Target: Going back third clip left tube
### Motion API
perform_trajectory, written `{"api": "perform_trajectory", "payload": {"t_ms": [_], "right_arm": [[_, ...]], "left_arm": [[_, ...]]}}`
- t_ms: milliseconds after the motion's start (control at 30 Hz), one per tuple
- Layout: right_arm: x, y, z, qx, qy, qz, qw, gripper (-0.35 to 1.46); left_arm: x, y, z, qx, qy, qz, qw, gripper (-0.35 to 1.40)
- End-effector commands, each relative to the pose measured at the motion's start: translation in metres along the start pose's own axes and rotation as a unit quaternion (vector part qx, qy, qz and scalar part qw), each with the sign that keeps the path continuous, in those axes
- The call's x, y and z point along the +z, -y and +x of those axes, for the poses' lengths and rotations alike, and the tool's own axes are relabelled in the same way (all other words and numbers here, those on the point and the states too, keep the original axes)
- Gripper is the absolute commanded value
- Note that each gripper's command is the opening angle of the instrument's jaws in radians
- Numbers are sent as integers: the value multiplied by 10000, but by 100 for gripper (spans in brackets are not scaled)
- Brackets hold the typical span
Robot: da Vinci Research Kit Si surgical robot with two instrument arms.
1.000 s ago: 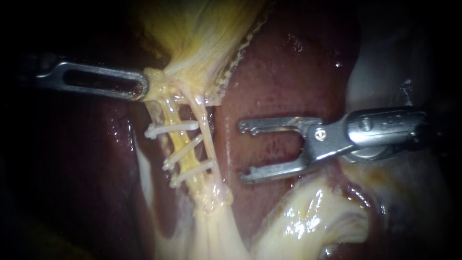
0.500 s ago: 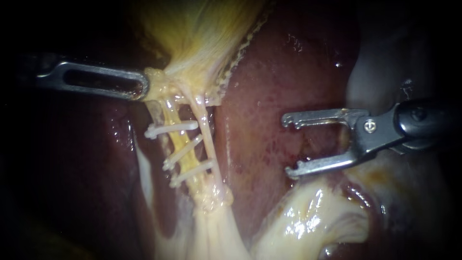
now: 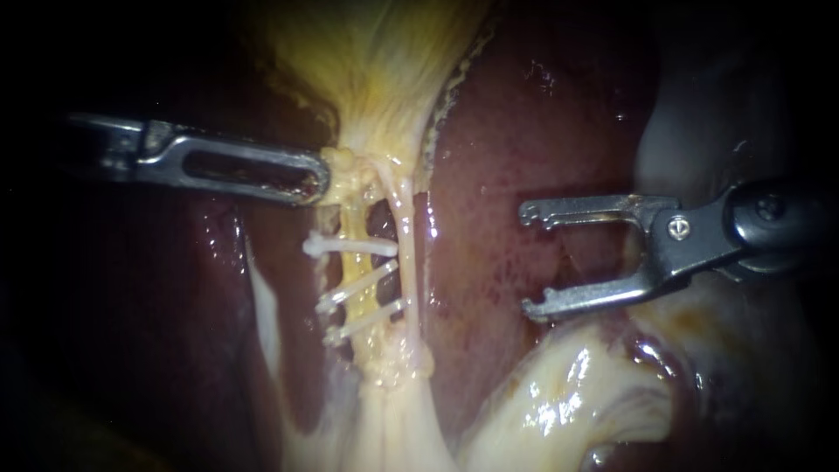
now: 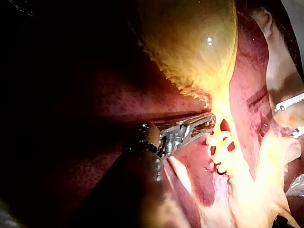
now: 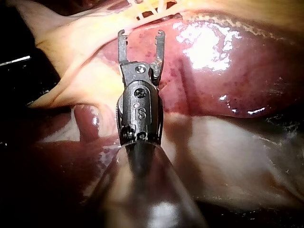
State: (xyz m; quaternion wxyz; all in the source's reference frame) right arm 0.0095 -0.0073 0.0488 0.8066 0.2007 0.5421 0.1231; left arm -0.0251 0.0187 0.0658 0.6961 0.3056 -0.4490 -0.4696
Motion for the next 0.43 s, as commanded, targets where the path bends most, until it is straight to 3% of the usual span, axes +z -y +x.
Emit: {"api": "perform_trajectory", "payload": {"t_ms": [33, 433], "right_arm": [[0, 0, 0, 0, 0, 1, 10000, 50], [1, 3, 0, -2, 1, -2, 10000, 50]], "left_arm": [[1, 0, 0, 11, -22, 37, 10000, -35], [-4, -1, -2, 44, -69, 110, 9999, -35]]}}
